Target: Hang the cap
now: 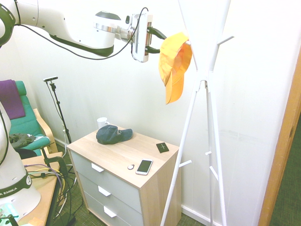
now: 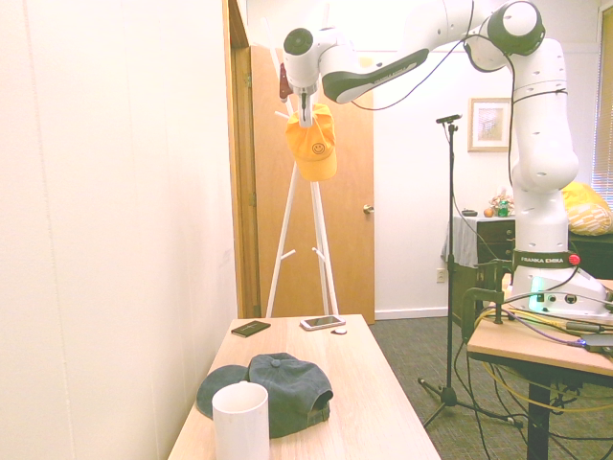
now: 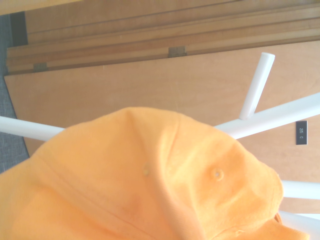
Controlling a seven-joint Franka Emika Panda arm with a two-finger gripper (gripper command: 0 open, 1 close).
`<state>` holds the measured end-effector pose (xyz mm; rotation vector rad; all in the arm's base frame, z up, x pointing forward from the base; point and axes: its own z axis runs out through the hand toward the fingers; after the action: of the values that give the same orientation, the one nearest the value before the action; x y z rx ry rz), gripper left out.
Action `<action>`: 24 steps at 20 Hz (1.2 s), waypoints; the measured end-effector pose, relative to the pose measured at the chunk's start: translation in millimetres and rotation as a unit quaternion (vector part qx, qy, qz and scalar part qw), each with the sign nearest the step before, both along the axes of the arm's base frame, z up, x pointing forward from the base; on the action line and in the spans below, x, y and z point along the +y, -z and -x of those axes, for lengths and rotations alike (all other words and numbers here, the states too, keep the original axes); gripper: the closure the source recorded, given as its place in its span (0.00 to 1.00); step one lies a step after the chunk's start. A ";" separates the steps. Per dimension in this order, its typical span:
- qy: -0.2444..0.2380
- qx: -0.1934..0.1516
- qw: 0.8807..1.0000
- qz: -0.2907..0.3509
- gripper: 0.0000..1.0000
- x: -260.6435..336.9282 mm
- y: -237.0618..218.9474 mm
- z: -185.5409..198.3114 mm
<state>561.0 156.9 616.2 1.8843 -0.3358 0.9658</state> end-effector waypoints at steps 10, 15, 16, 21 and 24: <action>-0.001 -0.001 1.000 -0.001 0.00 -2.0 -0.1 -1.1; -0.009 0.019 0.994 -0.111 0.00 20.2 -8.2 5.6; -0.013 0.027 0.990 -0.141 0.00 29.9 -13.6 9.3; -0.036 0.072 0.957 -0.280 0.00 63.6 -45.9 17.9; -0.042 0.104 0.927 -0.357 0.00 64.3 -57.7 14.4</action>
<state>546.6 221.3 674.0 2.6578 -0.5309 0.7345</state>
